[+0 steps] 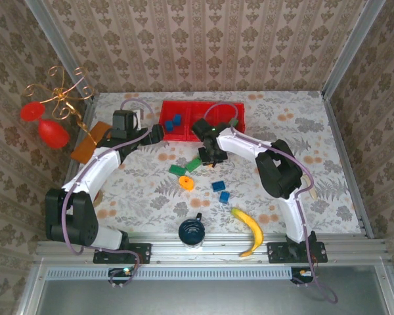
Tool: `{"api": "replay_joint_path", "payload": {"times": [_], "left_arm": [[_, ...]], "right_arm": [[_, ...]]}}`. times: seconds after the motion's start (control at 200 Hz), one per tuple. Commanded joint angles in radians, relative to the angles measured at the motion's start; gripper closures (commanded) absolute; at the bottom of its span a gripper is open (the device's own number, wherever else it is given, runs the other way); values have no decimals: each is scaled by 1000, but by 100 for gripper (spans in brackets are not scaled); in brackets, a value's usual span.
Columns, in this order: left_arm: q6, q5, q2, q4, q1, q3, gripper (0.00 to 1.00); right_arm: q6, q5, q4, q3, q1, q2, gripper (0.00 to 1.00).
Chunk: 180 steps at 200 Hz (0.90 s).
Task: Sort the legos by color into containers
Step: Pick up the lego from the center of the table, then place the lego in the container.
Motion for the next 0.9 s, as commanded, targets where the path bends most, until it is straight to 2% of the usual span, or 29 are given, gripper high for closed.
{"api": "replay_joint_path", "payload": {"times": [0.0, 0.175, 0.565, 0.895], "left_arm": [[-16, -2, -19, 17, 9, -8, 0], [-18, 0, -21, 20, 10, -8, 0], [-18, -3, -31, 19, 11, -6, 0], [-26, -5, -41, 14, 11, -8, 0]], "right_arm": [[26, 54, 12, 7, -7, -79, 88], [21, 82, 70, 87, -14, -67, 89], [-56, 165, 58, 418, -41, 102, 90], [-110, 201, 79, 575, -67, 219, 87]]}}
